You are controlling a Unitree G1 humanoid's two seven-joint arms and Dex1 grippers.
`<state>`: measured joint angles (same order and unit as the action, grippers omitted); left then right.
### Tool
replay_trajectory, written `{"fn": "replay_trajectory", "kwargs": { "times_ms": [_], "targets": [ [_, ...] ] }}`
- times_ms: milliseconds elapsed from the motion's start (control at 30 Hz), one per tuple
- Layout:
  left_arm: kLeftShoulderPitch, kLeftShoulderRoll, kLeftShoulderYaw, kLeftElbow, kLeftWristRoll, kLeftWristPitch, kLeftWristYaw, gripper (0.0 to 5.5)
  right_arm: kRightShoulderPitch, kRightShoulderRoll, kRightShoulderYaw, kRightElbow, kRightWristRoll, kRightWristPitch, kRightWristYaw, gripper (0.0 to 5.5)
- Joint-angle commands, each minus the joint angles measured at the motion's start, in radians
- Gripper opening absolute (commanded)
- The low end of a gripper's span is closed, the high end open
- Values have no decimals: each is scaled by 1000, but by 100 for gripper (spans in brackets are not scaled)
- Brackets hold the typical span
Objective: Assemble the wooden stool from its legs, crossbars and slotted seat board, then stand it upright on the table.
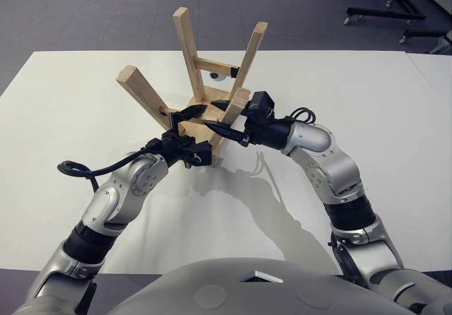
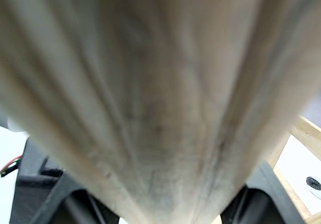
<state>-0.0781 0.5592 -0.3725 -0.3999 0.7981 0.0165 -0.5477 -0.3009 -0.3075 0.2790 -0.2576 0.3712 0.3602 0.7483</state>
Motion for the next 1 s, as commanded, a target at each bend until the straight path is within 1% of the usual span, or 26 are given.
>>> {"fn": "replay_trajectory", "kwargs": {
  "times_ms": [33,200,467,833,1000],
  "targets": [
    [5,10,1,11,19,-7,-5,540,-2,-15,23,-1,-12,41,12,206],
    [2,29,6,19,41,-21,-9,540,-8,-27,33,-11,-21,64,8,206],
    [-15,62,47,35,51,-33,-4,540,-8,-28,33,-28,-21,87,9,206],
    [-9,66,44,15,47,-44,-14,540,-24,-29,34,-49,-15,131,4,206],
    [-7,85,45,16,47,-71,-18,540,-38,-33,34,-55,-15,166,2,206]
  ]
}}
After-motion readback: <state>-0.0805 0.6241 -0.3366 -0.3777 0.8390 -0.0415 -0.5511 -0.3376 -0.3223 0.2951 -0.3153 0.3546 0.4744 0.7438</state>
